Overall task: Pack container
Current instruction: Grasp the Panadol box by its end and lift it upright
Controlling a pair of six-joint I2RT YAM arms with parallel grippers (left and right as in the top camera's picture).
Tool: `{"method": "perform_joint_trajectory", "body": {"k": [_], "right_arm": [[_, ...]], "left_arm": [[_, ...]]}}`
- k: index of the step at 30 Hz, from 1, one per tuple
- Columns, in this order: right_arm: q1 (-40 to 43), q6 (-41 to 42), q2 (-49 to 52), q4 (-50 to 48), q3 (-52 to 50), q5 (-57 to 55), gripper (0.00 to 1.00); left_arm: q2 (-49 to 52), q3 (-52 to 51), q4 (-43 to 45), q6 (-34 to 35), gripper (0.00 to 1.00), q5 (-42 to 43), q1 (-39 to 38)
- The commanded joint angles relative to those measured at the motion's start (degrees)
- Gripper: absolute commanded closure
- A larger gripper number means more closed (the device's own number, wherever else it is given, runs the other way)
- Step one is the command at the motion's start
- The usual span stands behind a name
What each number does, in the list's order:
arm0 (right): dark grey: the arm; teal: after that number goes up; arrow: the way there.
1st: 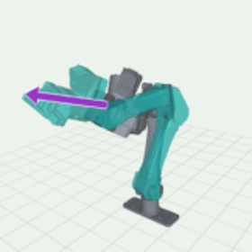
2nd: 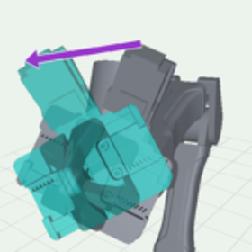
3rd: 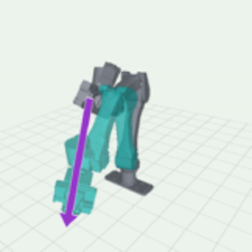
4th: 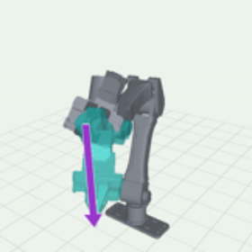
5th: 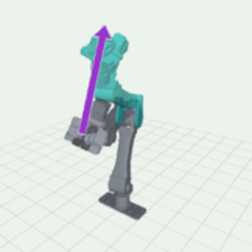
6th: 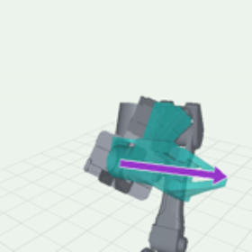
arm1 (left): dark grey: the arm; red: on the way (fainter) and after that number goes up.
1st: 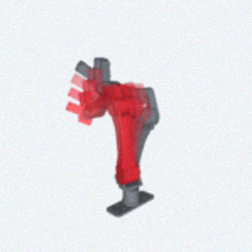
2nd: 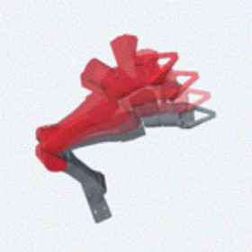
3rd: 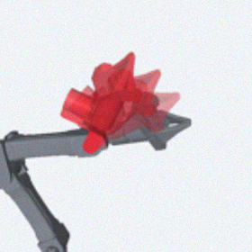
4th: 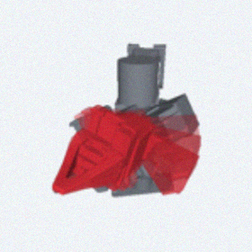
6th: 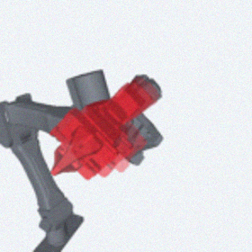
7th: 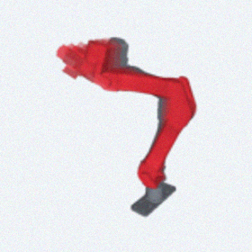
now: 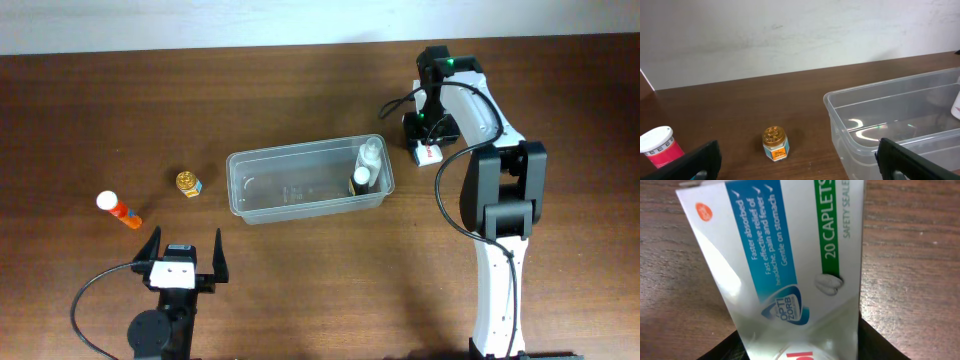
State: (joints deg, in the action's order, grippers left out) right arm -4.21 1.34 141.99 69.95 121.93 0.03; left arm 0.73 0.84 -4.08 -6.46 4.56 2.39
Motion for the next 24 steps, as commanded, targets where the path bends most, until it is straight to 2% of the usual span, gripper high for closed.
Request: {"method": "perform_joint_trajectory", "body": {"k": [1, 16, 24], "right_arm": [[0.11, 1.11, -0.94, 0.13, 1.29, -0.26, 0.46], [0.11, 0.20, -5.90, 7.23, 10.73, -0.35, 0.51], [0.11, -4.13, -4.87, 6.23, 8.76, -0.31, 0.38]], "left_arm": [[-0.39, -0.33, -0.04, -0.52, 0.01, 0.61, 0.39], [-0.39, -0.33, -0.07, -0.52, 0.01, 0.61, 0.39], [-0.39, -0.33, -0.07, -0.52, 0.01, 0.61, 0.39]]}}
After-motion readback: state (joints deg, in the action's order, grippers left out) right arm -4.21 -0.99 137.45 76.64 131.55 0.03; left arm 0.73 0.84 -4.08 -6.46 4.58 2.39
